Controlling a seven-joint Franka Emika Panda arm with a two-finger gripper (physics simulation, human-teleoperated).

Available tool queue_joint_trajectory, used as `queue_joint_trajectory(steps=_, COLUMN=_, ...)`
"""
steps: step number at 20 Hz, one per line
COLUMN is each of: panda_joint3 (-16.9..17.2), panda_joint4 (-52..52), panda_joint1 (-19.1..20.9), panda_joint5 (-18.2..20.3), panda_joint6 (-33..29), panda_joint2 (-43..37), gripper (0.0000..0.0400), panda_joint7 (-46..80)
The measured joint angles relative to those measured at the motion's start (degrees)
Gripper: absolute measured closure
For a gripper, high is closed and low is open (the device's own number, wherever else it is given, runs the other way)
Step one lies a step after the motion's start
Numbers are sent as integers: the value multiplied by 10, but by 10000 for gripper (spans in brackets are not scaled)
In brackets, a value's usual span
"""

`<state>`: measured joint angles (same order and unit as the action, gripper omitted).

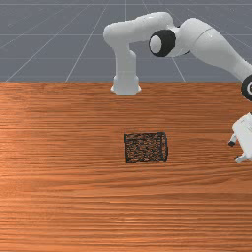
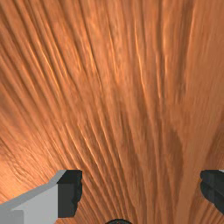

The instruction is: Rotate the holder till the hole upward

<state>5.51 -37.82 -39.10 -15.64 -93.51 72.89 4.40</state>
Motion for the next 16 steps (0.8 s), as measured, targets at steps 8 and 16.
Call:
queue_joint_trajectory(steps=8, panda_joint3=13, panda_joint4=-9, panda_joint1=-5, panda_joint5=-14, panda_joint6=14, panda_joint2=-1, gripper=0, panda_joint7=-1)
queue_joint_trajectory(steps=16, panda_joint3=32, panda_joint4=59, panda_joint1=-11, panda_joint5=-28, panda_joint6=80, panda_joint2=27, gripper=0, panda_joint7=-16)
